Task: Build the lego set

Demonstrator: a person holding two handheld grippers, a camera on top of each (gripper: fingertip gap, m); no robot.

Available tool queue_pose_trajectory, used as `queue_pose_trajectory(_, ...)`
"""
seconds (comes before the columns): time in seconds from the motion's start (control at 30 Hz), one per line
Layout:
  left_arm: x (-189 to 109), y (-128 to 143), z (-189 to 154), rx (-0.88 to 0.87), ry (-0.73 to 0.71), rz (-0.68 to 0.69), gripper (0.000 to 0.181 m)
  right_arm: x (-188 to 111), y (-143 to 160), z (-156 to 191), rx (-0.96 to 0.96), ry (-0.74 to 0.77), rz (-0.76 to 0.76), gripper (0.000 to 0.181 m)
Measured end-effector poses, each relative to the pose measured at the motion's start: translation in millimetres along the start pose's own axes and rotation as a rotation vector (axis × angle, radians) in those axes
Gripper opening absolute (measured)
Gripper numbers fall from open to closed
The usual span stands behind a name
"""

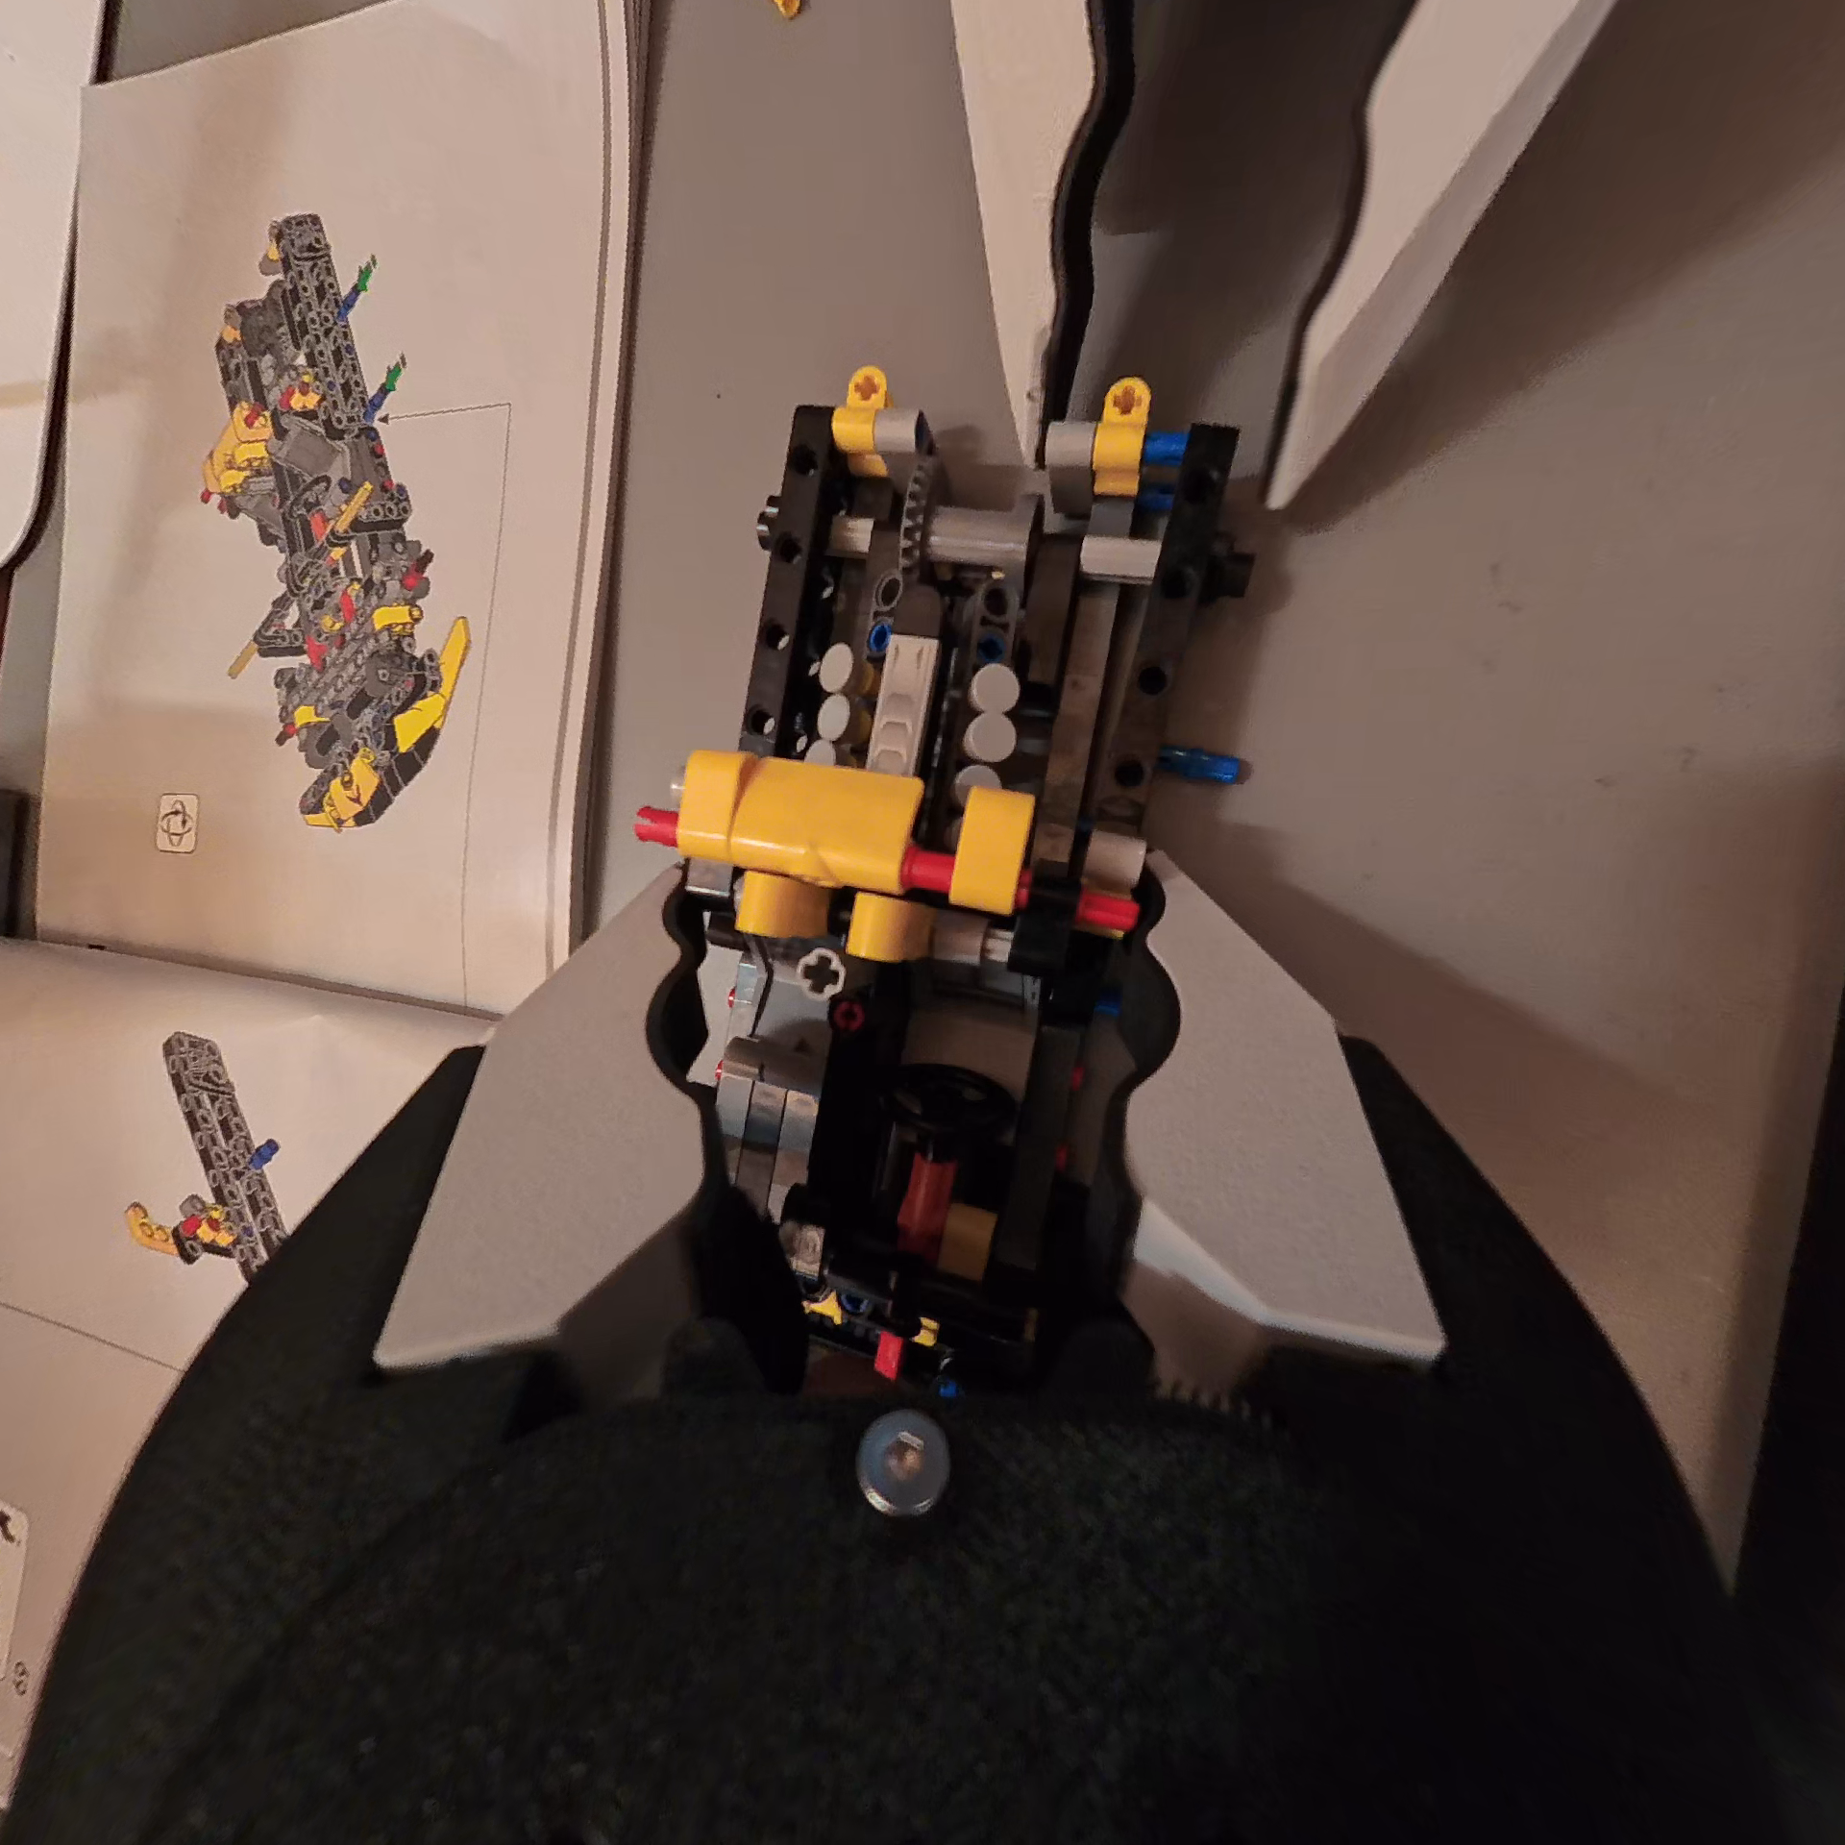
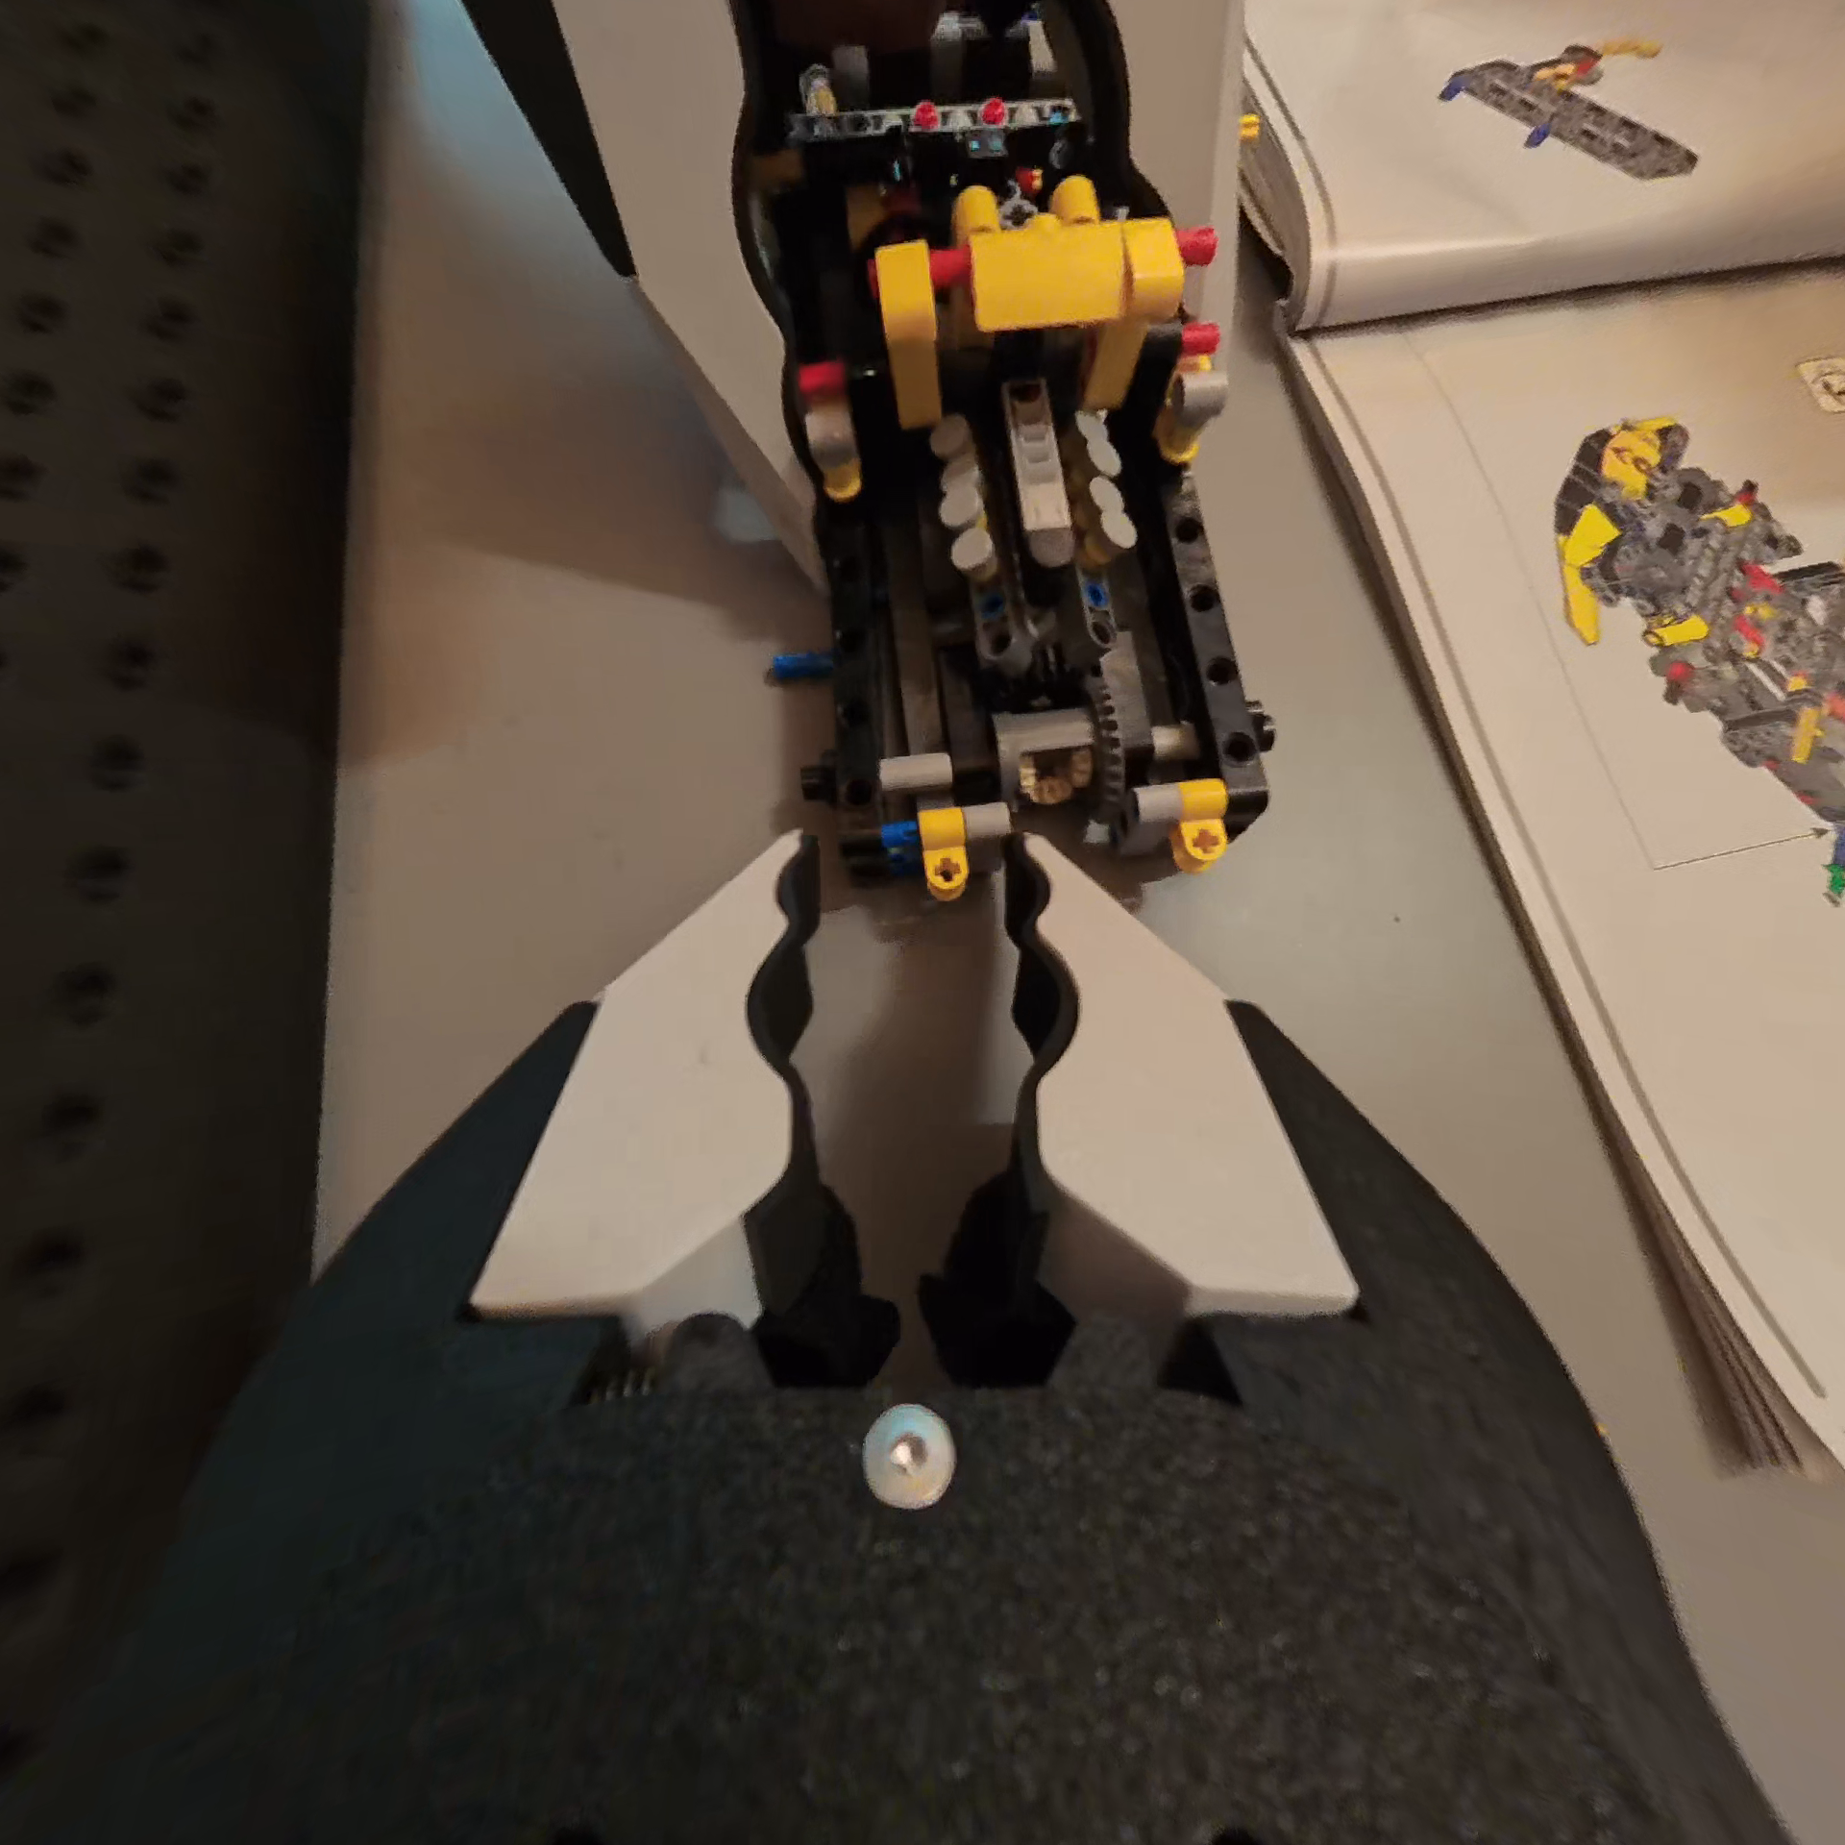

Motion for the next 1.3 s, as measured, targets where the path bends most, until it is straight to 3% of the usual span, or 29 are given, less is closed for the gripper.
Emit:
queue_pose_trajectory(0.53, -0.7, -0.3, -0.7, -0.01, -0.002, 0.002, 0.084, 1.9, -1.4, -4.6, -0.044, -0.012, 0.025, 0.031)
queue_pose_trajectory(0.93, -1.2, 0.0, -1.4, -0.001, -0.008, -0.006, 0.084, 4.3, -1.7, -3.8, -0.185, 0.004, -0.094, 0.038)
queue_pose_trajectory(1.3, -1.4, 0.1, -1.6, -0.001, -0.009, -0.01, 0.084, 6.6, -4.0, -1.5, -0.215, 0.025, -0.021, 0.033)
Point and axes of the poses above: each gripper's, where its closed fingertips meet, x out along the fingers, y out of its underside, z = x × y across the jaws, the point moved 7 cm from there along -x, back along the fingers, and after that the axes turned 11 degrees about x, right-handed, at the moved point
